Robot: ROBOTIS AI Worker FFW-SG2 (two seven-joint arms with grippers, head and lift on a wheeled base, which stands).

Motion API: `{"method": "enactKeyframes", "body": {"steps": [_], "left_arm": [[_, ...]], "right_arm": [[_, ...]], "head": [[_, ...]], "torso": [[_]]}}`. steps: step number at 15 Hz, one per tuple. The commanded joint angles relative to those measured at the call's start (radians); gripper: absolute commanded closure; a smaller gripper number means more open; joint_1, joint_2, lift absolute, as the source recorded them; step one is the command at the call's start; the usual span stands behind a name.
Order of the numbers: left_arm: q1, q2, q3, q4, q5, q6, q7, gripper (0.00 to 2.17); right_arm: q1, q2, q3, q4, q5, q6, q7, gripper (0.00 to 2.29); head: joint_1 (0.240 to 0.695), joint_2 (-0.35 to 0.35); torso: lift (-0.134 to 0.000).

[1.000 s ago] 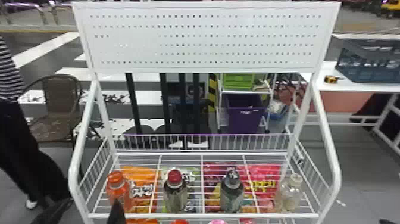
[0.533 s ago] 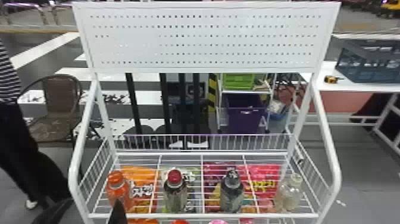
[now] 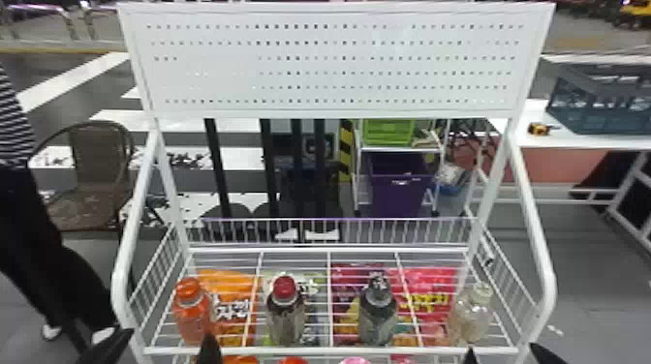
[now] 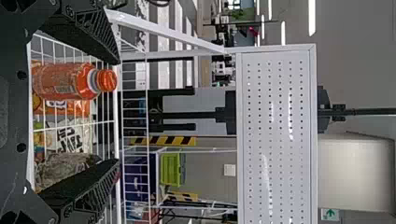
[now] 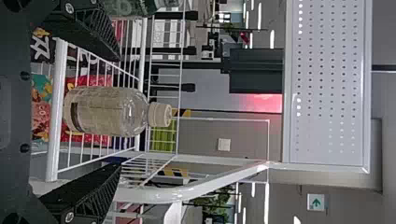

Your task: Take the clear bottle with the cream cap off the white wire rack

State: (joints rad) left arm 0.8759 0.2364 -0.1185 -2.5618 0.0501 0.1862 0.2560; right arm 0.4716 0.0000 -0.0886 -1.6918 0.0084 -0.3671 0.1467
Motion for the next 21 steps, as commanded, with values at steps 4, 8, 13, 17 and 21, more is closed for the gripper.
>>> {"method": "enactKeyframes", "body": {"steps": [4, 8, 13, 17, 21], "left_arm": [[0.0, 0.0, -0.01, 0.005, -0.007, 0.0, 0.002, 0.14], [0.002, 0.003, -0.01, 0.005, -0.007, 0.003, 0.002, 0.14], [0.006, 0.004, -0.015, 0.005, -0.007, 0.003, 0.002, 0.14], [0.005, 0.004, -0.026, 0.005, -0.013, 0.003, 0.002, 0.14], [0.005, 0.008, -0.038, -0.006, -0.027, 0.003, 0.002, 0.14]], "right_arm": [[-0.174, 0.001, 0.01, 0.169, 0.019, 0.032, -0.036, 0.1], [-0.281, 0.001, 0.01, 0.265, 0.03, 0.078, -0.036, 0.1], [-0.315, 0.001, 0.009, 0.27, 0.039, 0.149, -0.033, 0.67], [-0.271, 0.001, 0.012, 0.184, 0.031, 0.176, -0.035, 1.71], [-0.171, 0.001, 0.007, -0.006, 0.007, 0.256, -0.035, 1.71]], "head": [[0.499, 0.0], [0.499, 0.0], [0.499, 0.0], [0.499, 0.0], [0.499, 0.0]], "torso": [[0.0], [0.0], [0.0], [0.0], [0.0]]}}
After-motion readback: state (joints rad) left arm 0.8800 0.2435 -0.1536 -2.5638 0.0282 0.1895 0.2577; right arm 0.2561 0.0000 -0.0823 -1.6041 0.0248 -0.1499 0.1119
